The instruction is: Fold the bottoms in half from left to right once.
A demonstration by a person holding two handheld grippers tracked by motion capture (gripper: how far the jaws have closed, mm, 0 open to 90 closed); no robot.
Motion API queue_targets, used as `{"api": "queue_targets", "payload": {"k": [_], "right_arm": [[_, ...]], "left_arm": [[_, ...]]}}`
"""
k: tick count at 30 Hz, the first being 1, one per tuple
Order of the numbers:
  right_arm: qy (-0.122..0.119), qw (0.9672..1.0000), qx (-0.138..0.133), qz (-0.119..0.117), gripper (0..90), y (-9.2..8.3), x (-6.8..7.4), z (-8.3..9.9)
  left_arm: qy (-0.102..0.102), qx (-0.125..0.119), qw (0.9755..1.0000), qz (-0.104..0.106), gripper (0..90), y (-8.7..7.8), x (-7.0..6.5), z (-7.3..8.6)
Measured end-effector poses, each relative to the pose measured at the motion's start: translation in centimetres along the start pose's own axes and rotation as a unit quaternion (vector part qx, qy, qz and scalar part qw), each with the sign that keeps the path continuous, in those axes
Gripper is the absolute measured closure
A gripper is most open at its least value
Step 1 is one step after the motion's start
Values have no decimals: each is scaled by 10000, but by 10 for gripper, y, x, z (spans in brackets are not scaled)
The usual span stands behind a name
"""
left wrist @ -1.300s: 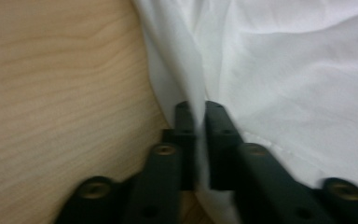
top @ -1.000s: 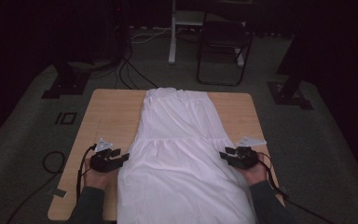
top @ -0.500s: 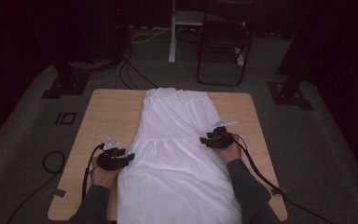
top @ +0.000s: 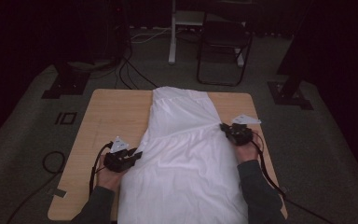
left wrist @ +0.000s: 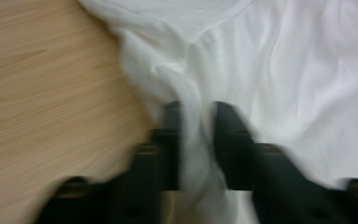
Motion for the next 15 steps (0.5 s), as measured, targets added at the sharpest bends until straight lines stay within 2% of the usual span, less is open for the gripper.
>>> {"api": "queue_targets", "payload": {"k": [2,3,4,6,7,9,10,12,13,14,15], "right_arm": [[177,9994,159,239,882,-2,-20,10],[252,9989,270,280,879,0,-27,16],[309,9968,635,364,871,10,-37,36],[396,9947,900,292,859,22,-41,56],[414,9939,982,269,849,27,-41,63],[437,9930,1060,275,849,31,-41,69],[437,9930,1060,275,844,31,-41,69],[560,9911,1188,224,797,40,-42,80],[599,9904,1224,219,792,41,-43,82],[577,9899,1281,199,790,42,-42,85],[577,9899,1281,199,790,42,-42,85]], "left_arm": [[10,-3,10000,-35,577,7,-1,-4],[-48,13,10000,-64,541,13,1,-8],[-81,57,9999,-77,487,17,2,-10],[-160,170,9997,-110,443,32,6,-15],[-153,333,9991,-234,433,48,11,-20],[-153,333,9991,-234,409,48,11,-20],[-305,571,9973,-349,409,72,19,-23],[-362,843,9949,-408,381,90,23,-18],[-354,962,9935,-493,402,96,26,-14],[-340,1028,9931,-457,661,99,28,-11],[-435,914,9942,-364,661,99,28,-11]]}}
Point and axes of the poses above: each handheld gripper's, and its own axes: y roughly forward along the jaws, z roughly out of its underside, x roughly to its left, the point moved 8 cm from there along y, roughly forward along the jaws, and after that the axes turned 1 degree about z, right-handed, at the moved point
